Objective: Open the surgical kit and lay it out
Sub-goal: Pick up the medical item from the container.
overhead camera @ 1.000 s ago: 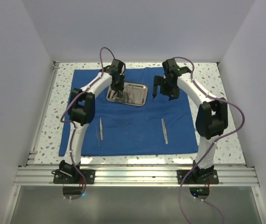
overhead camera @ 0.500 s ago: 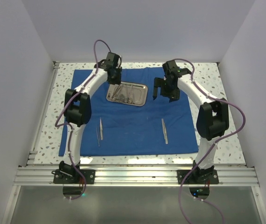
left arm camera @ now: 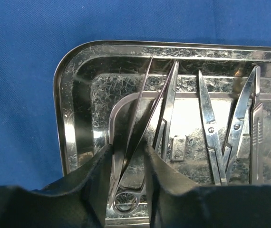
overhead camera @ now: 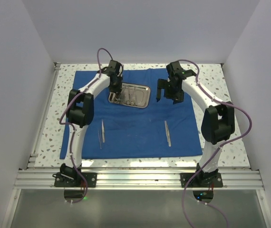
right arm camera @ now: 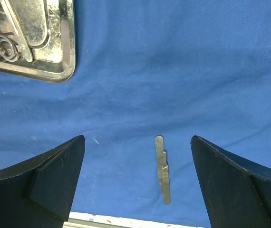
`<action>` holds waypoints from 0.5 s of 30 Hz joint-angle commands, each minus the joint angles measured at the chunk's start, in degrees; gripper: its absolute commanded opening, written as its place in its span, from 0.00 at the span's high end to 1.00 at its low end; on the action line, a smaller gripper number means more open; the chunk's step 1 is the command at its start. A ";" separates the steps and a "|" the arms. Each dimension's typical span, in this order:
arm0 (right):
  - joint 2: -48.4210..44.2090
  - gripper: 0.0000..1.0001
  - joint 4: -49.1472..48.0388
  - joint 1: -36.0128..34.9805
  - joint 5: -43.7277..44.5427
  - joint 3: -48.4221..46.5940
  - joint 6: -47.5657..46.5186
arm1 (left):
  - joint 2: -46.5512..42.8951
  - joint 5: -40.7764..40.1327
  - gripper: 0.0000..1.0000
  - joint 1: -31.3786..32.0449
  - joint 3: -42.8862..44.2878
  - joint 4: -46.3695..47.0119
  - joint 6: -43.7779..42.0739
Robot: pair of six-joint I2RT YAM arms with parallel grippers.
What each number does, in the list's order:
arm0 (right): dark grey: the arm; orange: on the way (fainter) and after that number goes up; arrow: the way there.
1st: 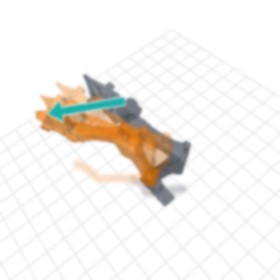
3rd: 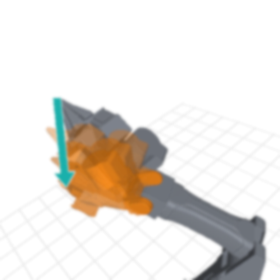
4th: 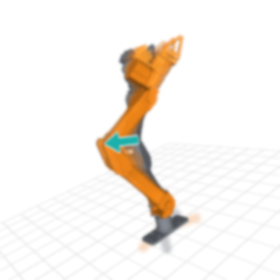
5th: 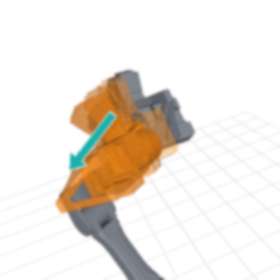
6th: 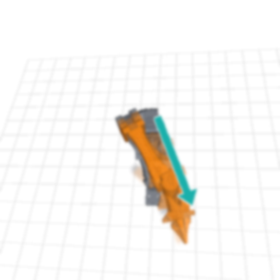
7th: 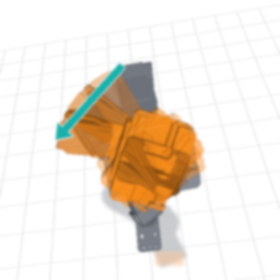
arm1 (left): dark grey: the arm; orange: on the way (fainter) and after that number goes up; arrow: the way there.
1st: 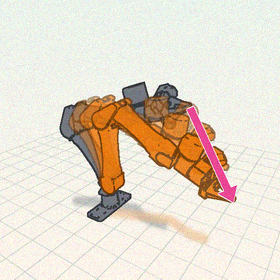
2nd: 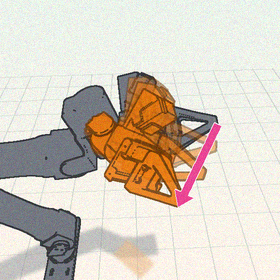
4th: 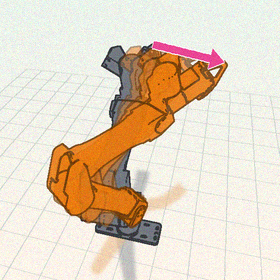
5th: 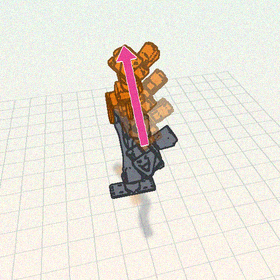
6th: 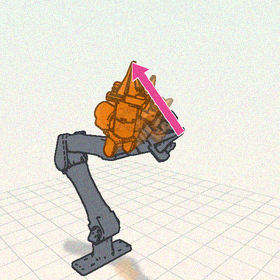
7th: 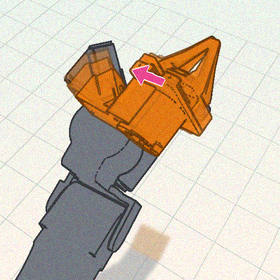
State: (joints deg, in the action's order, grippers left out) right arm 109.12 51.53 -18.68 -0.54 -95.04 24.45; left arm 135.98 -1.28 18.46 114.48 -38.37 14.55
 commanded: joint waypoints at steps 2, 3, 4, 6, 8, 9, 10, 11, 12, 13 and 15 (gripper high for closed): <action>-2.86 0.03 -0.29 0.22 0.18 0.56 0.25 | 1.47 -1.00 0.70 0.00 -1.89 0.05 -1.27; -2.77 0.03 -0.20 0.13 0.10 0.39 0.34 | 2.26 -1.62 0.74 -0.09 -1.89 -0.21 -1.19; -2.69 0.03 -0.29 0.13 0.01 0.30 0.34 | 2.70 -2.75 0.80 -0.09 -1.97 -0.74 -1.19; -2.60 0.03 -0.11 0.13 -0.08 -0.05 0.43 | 3.67 -3.90 1.00 -0.09 -2.15 -1.44 -0.84; -2.51 0.03 0.06 0.13 -0.17 -0.49 0.34 | 3.68 -3.99 1.00 -0.09 -2.68 -1.80 -0.83; -2.51 0.03 0.15 0.22 -0.34 -0.58 0.34 | 2.81 -3.82 1.00 -0.18 -2.94 -1.80 -0.75; -2.42 0.03 0.24 0.13 -0.52 -0.67 0.34 | 2.10 -3.56 1.00 -0.18 -2.86 -2.06 -0.66; -2.42 0.03 0.33 0.22 -0.61 -0.75 0.34 | 1.05 -3.56 1.00 -0.09 -2.77 -2.23 -0.66; -2.42 0.03 0.15 0.22 -0.78 -1.02 0.25 | -1.57 -3.56 1.00 -0.09 -2.24 -2.84 -0.49; -2.51 0.03 0.06 0.13 -0.78 -0.93 0.25 | -2.99 -3.82 1.00 -0.09 -1.63 -3.46 -0.48; -2.60 0.03 -0.37 0.13 -1.13 -1.11 0.34 | -7.37 -3.73 1.00 0.00 0.04 -5.04 -0.13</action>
State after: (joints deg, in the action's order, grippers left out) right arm 109.12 51.51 -18.68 -0.82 -94.74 24.60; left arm 135.11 -4.16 18.41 113.97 -39.00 14.04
